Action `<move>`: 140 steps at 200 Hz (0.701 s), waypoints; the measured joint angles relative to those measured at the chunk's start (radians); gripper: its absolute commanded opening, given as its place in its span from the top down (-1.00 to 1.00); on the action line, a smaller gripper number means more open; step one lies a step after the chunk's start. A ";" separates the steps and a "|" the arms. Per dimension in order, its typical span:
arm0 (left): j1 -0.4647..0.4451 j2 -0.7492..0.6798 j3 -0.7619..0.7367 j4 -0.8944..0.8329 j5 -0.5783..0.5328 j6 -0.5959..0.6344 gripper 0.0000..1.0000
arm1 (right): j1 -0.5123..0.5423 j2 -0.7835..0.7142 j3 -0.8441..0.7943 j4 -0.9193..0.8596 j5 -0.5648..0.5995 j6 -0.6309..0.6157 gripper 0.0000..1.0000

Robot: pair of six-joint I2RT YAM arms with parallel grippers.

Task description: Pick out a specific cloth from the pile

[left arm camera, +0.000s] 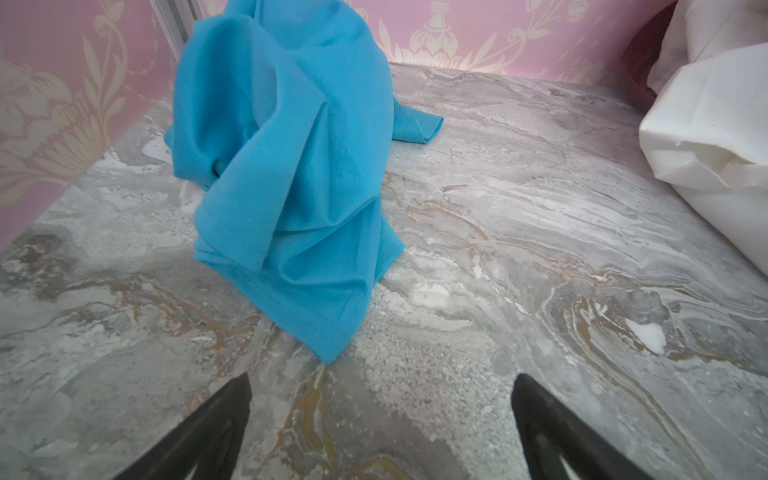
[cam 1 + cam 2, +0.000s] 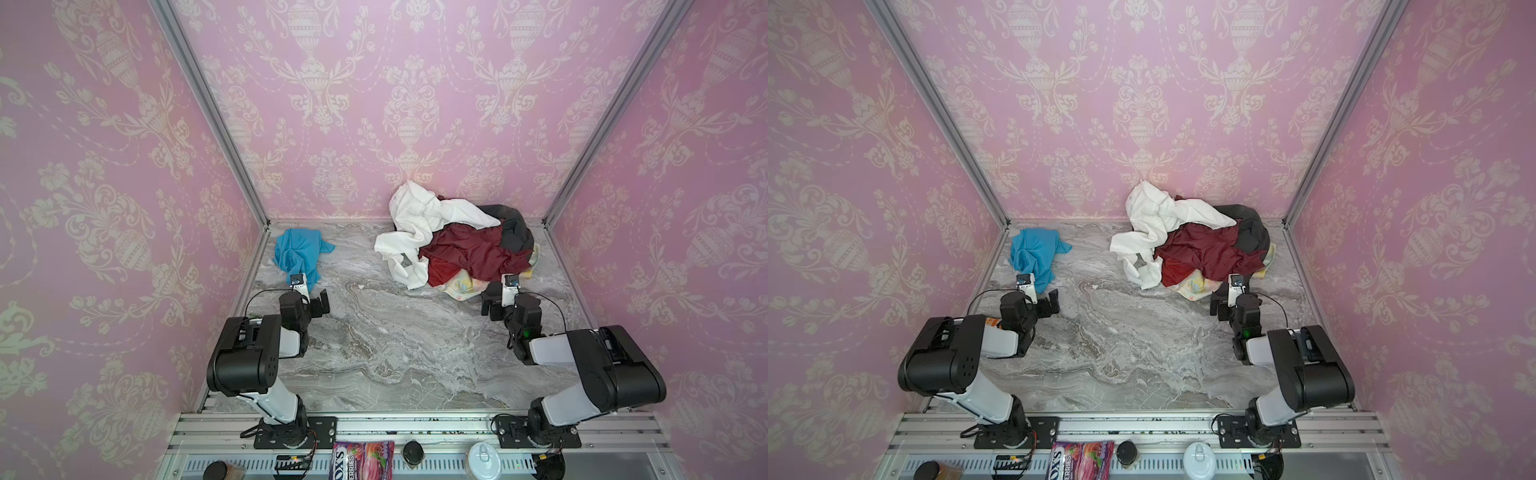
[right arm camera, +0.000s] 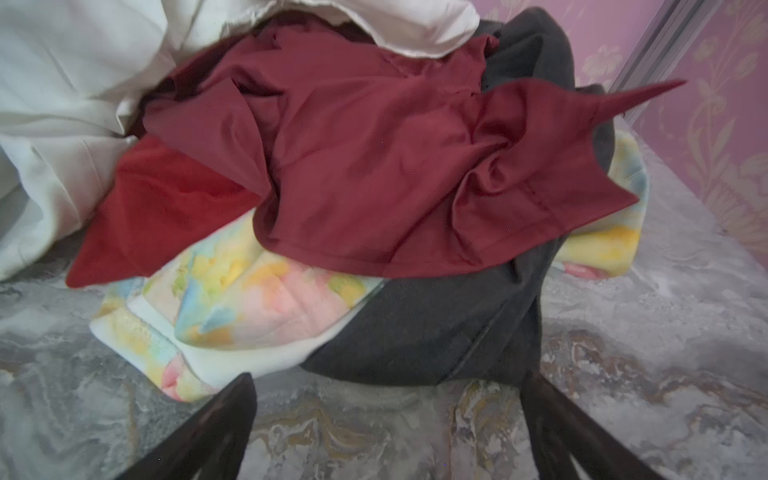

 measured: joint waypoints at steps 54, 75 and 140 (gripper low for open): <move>-0.019 0.000 0.000 0.036 -0.041 0.018 -0.99 | -0.083 -0.003 0.066 0.009 -0.072 0.030 -1.00; -0.019 0.000 0.000 0.038 -0.045 0.019 -0.99 | -0.083 -0.003 0.066 0.011 -0.082 0.031 -1.00; -0.019 0.000 0.000 0.048 -0.047 0.019 -0.99 | -0.083 -0.003 0.066 0.010 -0.089 0.031 -1.00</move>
